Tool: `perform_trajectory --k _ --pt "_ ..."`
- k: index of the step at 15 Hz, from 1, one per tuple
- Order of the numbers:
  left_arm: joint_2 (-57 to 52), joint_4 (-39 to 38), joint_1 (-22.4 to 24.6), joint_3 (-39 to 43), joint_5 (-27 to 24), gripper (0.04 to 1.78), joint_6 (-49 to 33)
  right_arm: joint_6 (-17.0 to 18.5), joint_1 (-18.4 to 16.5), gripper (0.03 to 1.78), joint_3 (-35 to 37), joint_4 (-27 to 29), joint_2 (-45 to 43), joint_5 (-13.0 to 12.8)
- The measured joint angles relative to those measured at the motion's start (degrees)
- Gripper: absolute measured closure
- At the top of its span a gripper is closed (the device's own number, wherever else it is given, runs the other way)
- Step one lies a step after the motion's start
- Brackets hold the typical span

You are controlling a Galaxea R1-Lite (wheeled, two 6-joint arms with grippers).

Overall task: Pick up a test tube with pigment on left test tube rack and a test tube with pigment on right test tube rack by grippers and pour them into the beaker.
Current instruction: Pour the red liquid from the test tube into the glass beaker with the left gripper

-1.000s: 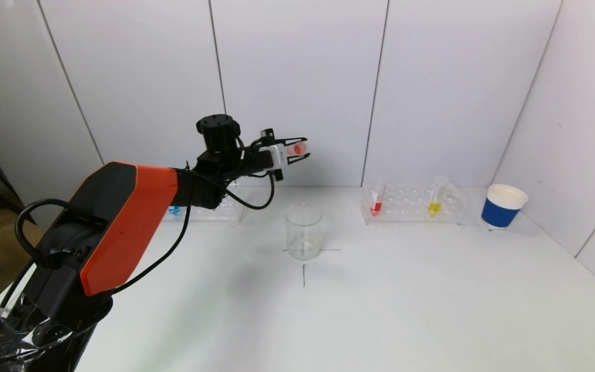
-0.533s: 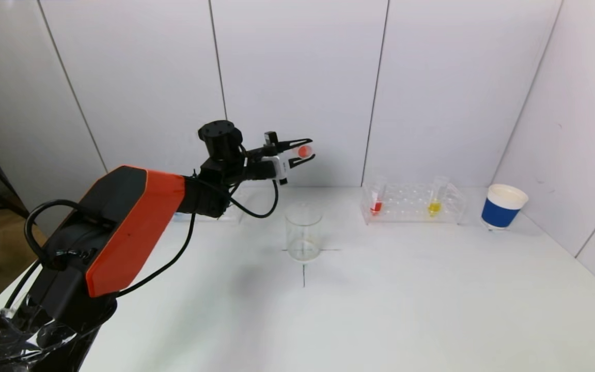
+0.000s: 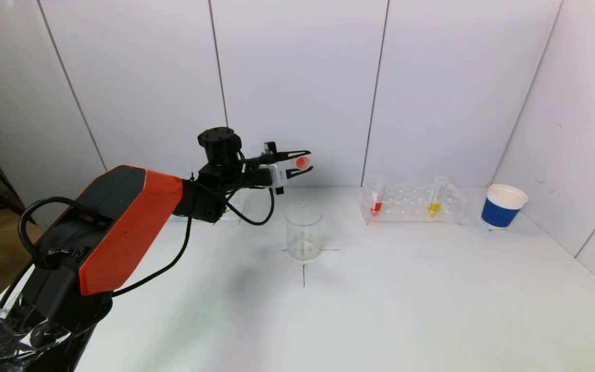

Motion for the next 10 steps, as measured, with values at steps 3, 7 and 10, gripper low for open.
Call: perform_trajectory --k 3,7,10 --pt "-1.2 2.4 0.8 2.5 -2.6 1.36 3.5 0.0 0.0 0.04 0.0 0.0 0.0 0.0" --pt "-4.1 9.4 2.1 6.0 -3.0 1.36 9.7 0.0 0.0 0.04 0.0 0.0 0.0 0.0" --pt "-5.1 12.8 2.5 6.2 -3.0 1.36 15.6 0.0 0.0 0.04 0.0 0.0 0.0 0.0"
